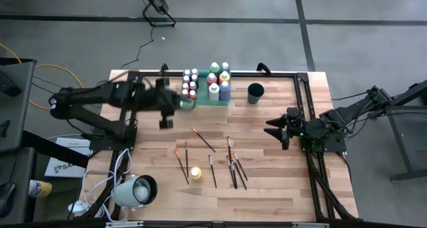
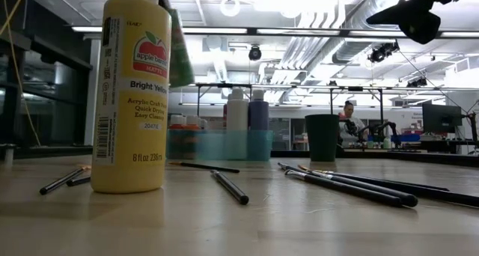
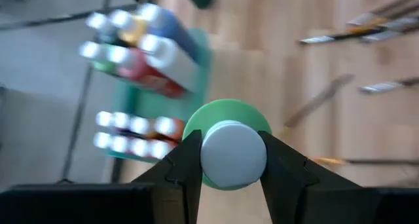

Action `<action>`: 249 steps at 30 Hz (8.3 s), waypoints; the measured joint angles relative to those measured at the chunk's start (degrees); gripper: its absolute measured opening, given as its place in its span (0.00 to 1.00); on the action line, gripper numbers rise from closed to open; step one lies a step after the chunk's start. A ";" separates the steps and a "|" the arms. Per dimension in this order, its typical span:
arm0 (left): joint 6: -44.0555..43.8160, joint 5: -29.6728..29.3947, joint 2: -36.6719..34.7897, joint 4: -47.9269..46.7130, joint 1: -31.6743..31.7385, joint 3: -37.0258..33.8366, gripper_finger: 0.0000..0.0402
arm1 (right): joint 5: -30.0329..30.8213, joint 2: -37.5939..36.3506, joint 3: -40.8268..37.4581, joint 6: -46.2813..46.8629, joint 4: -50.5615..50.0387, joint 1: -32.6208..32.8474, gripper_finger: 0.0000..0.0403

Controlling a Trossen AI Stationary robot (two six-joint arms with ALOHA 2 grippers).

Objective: Pick & Place Paint Supplies
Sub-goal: Put the green paint bottle into the green bin, then put the large yellow paint bottle into the green bin

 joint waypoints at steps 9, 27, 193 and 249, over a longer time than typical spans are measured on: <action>19.34 12.07 3.78 11.84 22.23 0.18 0.28 | 0.89 0.00 0.00 0.46 0.02 0.00 0.49; 32.15 25.29 18.04 24.05 37.52 0.09 0.28 | 6.42 -0.01 0.00 3.16 0.78 0.00 0.49; -11.71 19.70 20.73 4.64 -18.70 7.79 0.70 | -30.96 -36.83 -31.98 -13.11 15.89 -24.11 0.49; -13.07 21.95 30.64 6.54 -23.33 8.14 0.28 | -30.93 -36.06 -32.17 -13.13 17.00 -24.09 0.49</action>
